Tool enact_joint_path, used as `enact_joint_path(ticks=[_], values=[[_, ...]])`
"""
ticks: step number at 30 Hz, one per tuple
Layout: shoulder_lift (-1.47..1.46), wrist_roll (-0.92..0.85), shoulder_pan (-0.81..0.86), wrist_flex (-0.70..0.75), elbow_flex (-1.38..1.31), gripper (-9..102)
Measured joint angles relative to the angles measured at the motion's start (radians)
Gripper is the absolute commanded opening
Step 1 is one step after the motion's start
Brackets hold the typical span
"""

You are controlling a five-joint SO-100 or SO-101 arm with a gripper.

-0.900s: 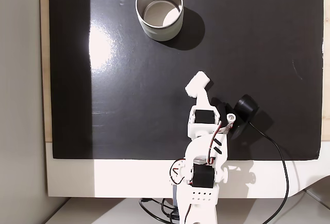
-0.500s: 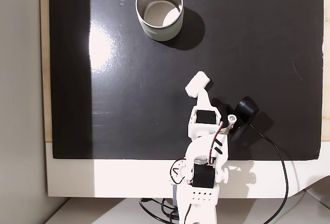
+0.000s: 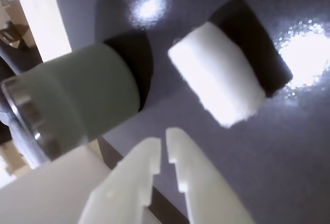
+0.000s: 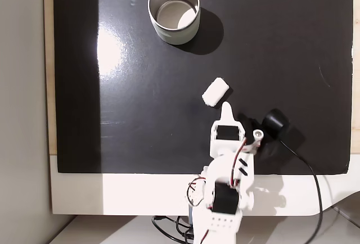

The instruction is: Grasp a gauze and put it in the cup.

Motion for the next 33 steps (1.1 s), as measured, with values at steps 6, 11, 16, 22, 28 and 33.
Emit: enact_joint_path(ticks=[6,11,16,22,28,33], values=[[-0.104,-0.137,-0.029,0.155,-0.282,0],[-0.333,-0.290,-0.052,0.255,-0.535,8],[-0.551,-0.489,-0.051,0.359,-0.715,19],[-0.733,-0.749,-0.009,0.431,-0.750,27],[-0.957,-0.874,0.035,0.476,-0.795,31],[-1.138,-0.881,0.032,0.460,-0.838,31]])
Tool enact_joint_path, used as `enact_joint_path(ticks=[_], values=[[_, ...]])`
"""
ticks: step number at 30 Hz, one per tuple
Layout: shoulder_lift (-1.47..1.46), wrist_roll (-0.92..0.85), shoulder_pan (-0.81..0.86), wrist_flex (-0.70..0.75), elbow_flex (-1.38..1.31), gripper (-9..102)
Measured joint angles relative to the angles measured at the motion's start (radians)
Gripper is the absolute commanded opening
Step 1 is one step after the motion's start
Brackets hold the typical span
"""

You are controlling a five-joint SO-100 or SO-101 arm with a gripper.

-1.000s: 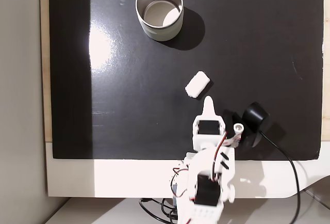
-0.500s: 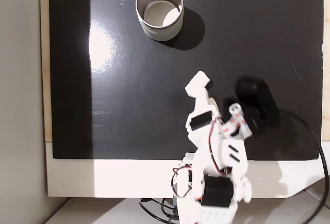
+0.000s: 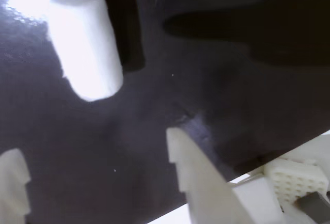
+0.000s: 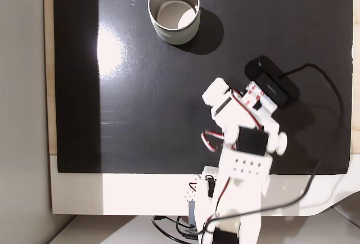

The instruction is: Grasp a gauze and put it in the cup.

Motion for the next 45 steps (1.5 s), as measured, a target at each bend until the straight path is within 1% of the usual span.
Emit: enact_joint_path(ticks=[10,16,18,21,25,26,31,34,37,41,45], values=[[-0.296,0.089,-0.081,-0.152,0.000,31],[-0.419,0.121,-0.135,-0.222,0.000,28],[-0.434,0.138,-0.140,-0.244,0.000,25],[-0.448,0.153,-0.147,-0.255,0.000,13],[-0.463,0.170,-0.164,-0.262,0.000,2],[-0.465,0.173,-0.164,-0.262,0.000,0],[-0.468,0.178,-0.164,-0.262,-0.002,1],[-0.462,0.176,-0.164,-0.244,-0.002,0],[-0.417,0.195,-0.164,-0.178,-0.014,0],[-0.308,0.222,-0.225,-0.051,-0.123,0],[-0.281,0.264,-0.270,0.101,-0.324,0]])
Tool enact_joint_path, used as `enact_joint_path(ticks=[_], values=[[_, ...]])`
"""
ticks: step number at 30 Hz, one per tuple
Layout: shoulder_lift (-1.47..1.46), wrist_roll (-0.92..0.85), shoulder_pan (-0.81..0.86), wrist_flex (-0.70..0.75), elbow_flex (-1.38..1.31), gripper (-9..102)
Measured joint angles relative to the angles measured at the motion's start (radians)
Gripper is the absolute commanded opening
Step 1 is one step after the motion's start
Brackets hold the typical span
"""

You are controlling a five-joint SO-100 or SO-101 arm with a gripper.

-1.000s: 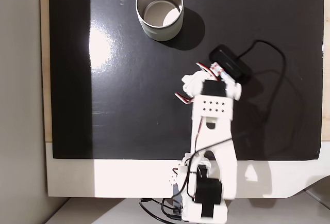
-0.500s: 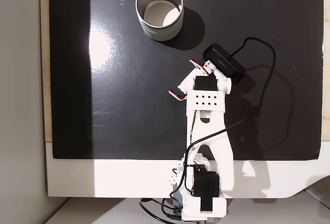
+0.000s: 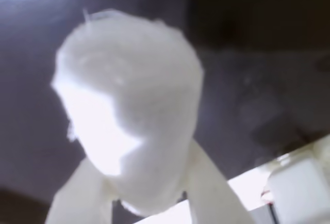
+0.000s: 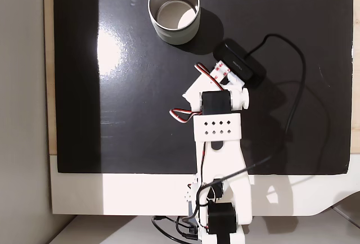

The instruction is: Grasp a gauze and put it in the cup.

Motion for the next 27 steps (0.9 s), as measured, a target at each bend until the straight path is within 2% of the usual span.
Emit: enact_joint_path(ticks=[4,7,17,27], values=[[-0.020,0.031,-0.048,0.152,-0.256,0],[-0.069,0.048,-0.071,0.193,-0.436,0],[-0.414,0.210,-0.094,0.207,-0.874,0],[-0.808,0.377,-0.158,0.207,-1.450,0]])
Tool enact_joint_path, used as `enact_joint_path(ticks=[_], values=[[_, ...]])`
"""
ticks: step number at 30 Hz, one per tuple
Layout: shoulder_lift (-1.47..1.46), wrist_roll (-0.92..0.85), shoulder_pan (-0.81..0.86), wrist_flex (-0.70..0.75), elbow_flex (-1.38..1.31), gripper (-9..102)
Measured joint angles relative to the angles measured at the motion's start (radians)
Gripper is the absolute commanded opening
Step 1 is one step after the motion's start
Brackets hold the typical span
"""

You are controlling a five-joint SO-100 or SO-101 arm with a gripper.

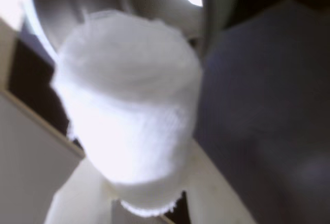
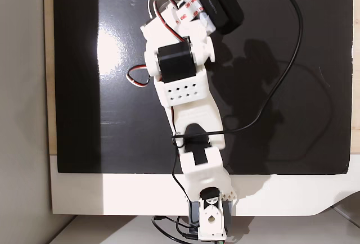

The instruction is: Grasp a gauze and put it in the cup.

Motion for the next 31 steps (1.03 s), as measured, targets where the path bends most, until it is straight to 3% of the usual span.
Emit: enact_joint_path(ticks=[11,18,31], values=[[-0.158,0.106,-0.038,0.000,-0.215,3],[-0.160,0.130,-0.028,0.000,-0.239,33],[-0.160,0.135,0.020,0.003,-0.247,34]])
